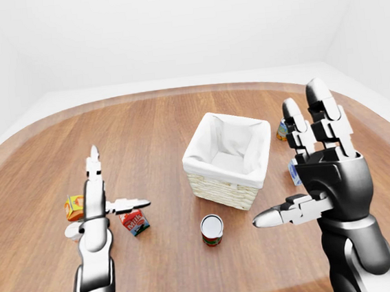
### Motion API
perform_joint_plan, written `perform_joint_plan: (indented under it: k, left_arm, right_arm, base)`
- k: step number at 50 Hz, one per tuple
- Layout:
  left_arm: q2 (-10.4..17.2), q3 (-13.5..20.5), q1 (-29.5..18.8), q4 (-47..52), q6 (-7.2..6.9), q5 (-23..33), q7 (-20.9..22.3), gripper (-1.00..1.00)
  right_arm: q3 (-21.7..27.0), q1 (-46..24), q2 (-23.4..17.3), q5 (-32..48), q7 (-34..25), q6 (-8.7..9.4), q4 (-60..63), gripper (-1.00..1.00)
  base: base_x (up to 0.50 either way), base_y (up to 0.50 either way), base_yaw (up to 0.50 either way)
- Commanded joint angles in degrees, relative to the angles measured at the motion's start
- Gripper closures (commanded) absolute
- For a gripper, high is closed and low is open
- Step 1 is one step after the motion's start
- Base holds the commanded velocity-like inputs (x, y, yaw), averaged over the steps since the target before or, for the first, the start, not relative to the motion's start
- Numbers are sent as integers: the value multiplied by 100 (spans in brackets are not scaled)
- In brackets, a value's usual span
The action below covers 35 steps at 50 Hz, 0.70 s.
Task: Pick the milk and place it in the basket.
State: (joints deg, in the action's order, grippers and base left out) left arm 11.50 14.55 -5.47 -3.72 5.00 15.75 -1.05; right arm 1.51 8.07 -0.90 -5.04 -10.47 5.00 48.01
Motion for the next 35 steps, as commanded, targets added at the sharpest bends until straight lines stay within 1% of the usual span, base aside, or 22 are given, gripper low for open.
perform_joint_plan:
  k: [1, 9, 17, 19, 25, 30, 35]
  left_arm:
    - [-31, -56, 22, -41, 0, 46, 18, -100]
    - [-21, -27, -18, -78, 0, -25, 3, -100]
    - [-12, -67, -13, -215, 0, 41, -25, -100]
    - [7, -59, -64, -326, 0, 69, -96, -100]
    - [41, -53, -109, -464, 0, 0, -113, -100]
    - [94, -76, -204, -810, 0, 22, -217, -100]
    - [117, -97, -241, -950, 0, 26, -267, -100]
  right_arm:
    - [14, -11, 1, -10, 14, 0, 7, -100]
    - [26, -8, -1, -14, 12, 0, 3, -100]
    - [42, -7, -1, -4, 11, 0, -2, -100]
    - [52, -6, 1, -4, 9, 0, -10, -100]
    - [68, -13, 0, -12, 7, 0, 12, -100]
    - [66, -3, 2, -16, 6, 0, 42, -100]
    - [69, -5, -2, 4, 6, 0, 15, -100]
  base:
    - [0, 0, 0]
    - [0, 0, 0]
    - [0, 0, 0]
    - [0, 0, 0]
    - [0, 0, 0]
    - [0, 0, 0]
    - [0, 0, 0]
